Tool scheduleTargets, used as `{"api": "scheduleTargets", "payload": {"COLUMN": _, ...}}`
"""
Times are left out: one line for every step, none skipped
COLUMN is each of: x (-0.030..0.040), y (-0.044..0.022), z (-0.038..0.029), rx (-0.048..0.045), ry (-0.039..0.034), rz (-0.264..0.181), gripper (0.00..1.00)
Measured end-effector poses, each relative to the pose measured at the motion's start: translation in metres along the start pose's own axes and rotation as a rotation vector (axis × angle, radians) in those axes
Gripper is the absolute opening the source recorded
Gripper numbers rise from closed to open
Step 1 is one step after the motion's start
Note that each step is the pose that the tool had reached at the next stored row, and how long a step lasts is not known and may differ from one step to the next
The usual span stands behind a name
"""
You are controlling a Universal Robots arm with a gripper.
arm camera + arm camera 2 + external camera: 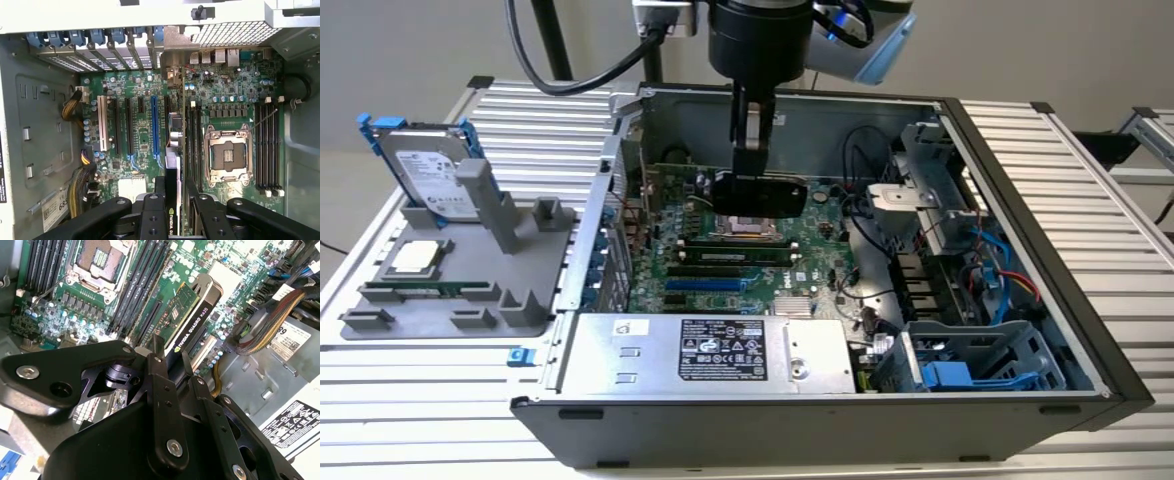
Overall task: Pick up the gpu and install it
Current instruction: 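Insert the gpu into the slot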
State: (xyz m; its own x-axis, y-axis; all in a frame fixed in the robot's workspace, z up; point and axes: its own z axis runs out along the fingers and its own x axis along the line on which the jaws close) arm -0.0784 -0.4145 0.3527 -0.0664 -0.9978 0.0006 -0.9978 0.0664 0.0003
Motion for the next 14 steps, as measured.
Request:
{"api": "scheduleTargets", "payload": {"x": 0.0000, "y": -0.0005, "z": 0.0002, "rx": 0.0000, "ry": -0.0001, "rz": 0.000, "gripper": 0.00}}
{"api": "scheduleTargets", "payload": {"x": 0.0000, "y": -0.0012, "z": 0.0003, "rx": 0.0001, "ry": -0.0002, "rz": 0.000, "gripper": 0.00}}
{"api": "scheduleTargets", "payload": {"x": -0.0001, "y": -0.0017, "z": 0.0004, "rx": 0.0001, "ry": -0.0002, "rz": 0.000, "gripper": 0.00}}
{"api": "scheduleTargets", "payload": {"x": -0.0001, "y": -0.0023, "z": 0.0004, "rx": 0.0001, "ry": -0.0001, "rz": 0.000, "gripper": 0.00}}
{"api": "scheduleTargets", "payload": {"x": -0.0002, "y": -0.0030, "z": 0.0005, "rx": 0.0000, "ry": -0.0001, "rz": 0.000, "gripper": 0.00}}
{"api": "scheduleTargets", "payload": {"x": -0.0002, "y": -0.0036, "z": 0.0006, "rx": 0.0001, "ry": -0.0001, "rz": 0.000, "gripper": 0.00}}
{"api": "scheduleTargets", "payload": {"x": -0.0003, "y": -0.0042, "z": 0.0007, "rx": 0.0001, "ry": -0.0001, "rz": 0.000, "gripper": 0.00}}
{"api": "scheduleTargets", "payload": {"x": -0.0003, "y": -0.0048, "z": 0.0008, "rx": 0.0000, "ry": -0.0001, "rz": 0.000, "gripper": 0.00}}
{"api": "scheduleTargets", "payload": {"x": -0.0003, "y": -0.0053, "z": 0.0009, "rx": 0.0000, "ry": -0.0001, "rz": 0.000, "gripper": 0.00}}
{"api": "scheduleTargets", "payload": {"x": -0.0004, "y": -0.0059, "z": 0.0009, "rx": 0.0000, "ry": -0.0001, "rz": 0.000, "gripper": 0.00}}
{"api": "scheduleTargets", "payload": {"x": -0.0004, "y": -0.0064, "z": 0.0010, "rx": 0.0000, "ry": 0.0000, "rz": 0.000, "gripper": 0.00}}
{"api": "scheduleTargets", "payload": {"x": -0.0004, "y": -0.0069, "z": 0.0012, "rx": 0.0000, "ry": -0.0001, "rz": 0.000, "gripper": 0.00}}
{"api": "scheduleTargets", "payload": {"x": -0.0005, "y": -0.0073, "z": 0.0012, "rx": 0.0000, "ry": -0.0001, "rz": 0.000, "gripper": 0.00}}
{"api": "scheduleTargets", "payload": {"x": -0.0005, "y": -0.0077, "z": 0.0013, "rx": 0.0000, "ry": 0.0000, "rz": 0.000, "gripper": 0.00}}
